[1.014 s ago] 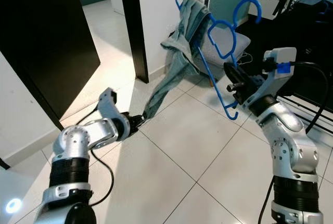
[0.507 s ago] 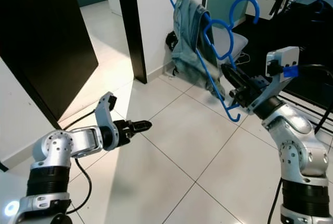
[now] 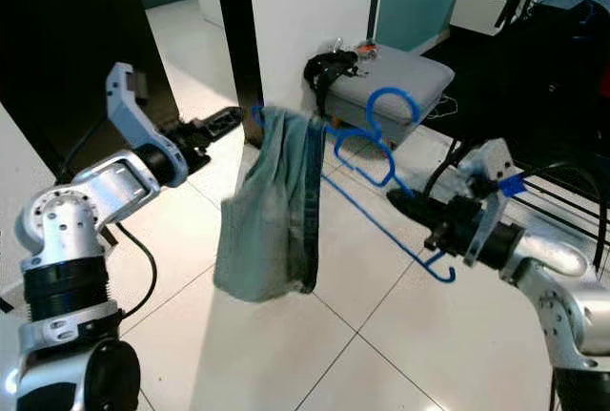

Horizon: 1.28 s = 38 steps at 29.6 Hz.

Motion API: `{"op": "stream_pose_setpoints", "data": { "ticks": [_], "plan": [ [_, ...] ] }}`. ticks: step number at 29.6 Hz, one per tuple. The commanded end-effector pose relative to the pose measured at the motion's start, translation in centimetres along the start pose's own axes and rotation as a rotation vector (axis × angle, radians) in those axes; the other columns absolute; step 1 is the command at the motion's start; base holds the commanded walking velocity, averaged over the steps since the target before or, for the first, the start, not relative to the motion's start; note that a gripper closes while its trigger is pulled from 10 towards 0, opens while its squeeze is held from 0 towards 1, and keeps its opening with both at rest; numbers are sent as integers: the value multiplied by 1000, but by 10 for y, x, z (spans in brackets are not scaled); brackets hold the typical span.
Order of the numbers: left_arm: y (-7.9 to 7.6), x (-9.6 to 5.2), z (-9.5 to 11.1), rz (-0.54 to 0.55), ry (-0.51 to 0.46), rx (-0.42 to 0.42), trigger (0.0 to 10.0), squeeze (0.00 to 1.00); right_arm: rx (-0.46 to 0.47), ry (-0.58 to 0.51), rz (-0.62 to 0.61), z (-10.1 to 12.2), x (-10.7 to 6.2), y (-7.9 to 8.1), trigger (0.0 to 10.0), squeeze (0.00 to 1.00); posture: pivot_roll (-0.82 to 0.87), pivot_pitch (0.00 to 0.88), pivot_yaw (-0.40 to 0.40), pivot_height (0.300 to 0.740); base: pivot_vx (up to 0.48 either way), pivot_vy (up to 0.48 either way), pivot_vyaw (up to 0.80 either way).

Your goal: Hang hanger

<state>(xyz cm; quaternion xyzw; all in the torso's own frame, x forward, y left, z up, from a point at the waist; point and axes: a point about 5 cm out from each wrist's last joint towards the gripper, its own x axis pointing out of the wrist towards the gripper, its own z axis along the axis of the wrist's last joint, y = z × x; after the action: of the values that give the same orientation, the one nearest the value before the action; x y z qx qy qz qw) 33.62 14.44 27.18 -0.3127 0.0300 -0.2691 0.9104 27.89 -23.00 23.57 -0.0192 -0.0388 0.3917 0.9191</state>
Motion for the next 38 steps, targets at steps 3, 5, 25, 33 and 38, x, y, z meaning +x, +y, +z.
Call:
{"op": "stream_pose_setpoints", "data": {
  "ticks": [3,5,25,33,38],
  "plan": [
    [-7,-8,-8,-82,68,42,10000,0,-1,-66,35,15,0,1,10000,0,-1,104,-12,740,0,0,0],
    [-7,-8,-9,-87,74,47,10000,0,-3,-80,45,18,0,1,10000,0,-1,104,-12,740,0,0,0],
    [-44,2,20,26,-202,488,10000,0,1,-71,30,10,39,5,10000,0,1,99,-14,740,0,0,0],
    [-47,3,17,12,-204,538,10000,0,9,-98,57,15,43,5,10000,0,2,98,-14,740,0,0,0],
    [-45,2,19,33,-220,580,10000,0,0,-92,95,16,38,6,10000,0,4,92,-16,740,0,0,0]
  ]
}}
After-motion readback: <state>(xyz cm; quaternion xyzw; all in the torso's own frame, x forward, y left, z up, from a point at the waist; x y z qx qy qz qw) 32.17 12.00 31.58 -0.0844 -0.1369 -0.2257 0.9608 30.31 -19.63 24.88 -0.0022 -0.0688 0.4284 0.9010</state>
